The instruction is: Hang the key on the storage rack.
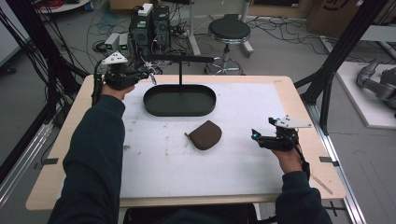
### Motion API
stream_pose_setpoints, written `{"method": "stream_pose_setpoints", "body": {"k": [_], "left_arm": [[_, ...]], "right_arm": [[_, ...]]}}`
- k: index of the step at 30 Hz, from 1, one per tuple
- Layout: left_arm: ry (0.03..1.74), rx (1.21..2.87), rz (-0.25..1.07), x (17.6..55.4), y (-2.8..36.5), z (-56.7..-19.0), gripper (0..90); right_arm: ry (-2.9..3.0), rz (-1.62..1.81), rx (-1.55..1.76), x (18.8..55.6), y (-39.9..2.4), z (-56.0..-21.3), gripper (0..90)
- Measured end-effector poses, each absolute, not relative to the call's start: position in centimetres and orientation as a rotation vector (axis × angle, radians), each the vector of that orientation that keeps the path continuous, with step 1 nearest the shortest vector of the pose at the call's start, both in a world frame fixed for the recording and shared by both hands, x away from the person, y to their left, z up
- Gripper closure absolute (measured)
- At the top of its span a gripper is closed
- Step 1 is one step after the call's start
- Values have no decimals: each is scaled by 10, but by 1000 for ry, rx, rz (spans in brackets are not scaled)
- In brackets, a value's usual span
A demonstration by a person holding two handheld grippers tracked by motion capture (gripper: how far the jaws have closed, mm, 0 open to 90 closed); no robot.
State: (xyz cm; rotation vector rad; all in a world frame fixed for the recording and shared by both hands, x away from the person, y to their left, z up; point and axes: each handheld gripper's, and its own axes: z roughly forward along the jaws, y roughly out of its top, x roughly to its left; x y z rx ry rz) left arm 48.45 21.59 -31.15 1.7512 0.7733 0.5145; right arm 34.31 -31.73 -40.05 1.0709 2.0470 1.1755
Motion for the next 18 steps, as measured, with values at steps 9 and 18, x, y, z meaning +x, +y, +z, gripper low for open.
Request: {"method": "stream_pose_setpoints", "body": {"k": [9, 18], "left_arm": [[833, 1748, 529, 516, 216, -307, 881], [875, 1749, 537, 526, 217, -314, 881]], "right_arm": [[2056, 1181, 1074, 342, -319, -402, 154], [2056, 1172, 1075, 341, -320, -403, 154]]}}
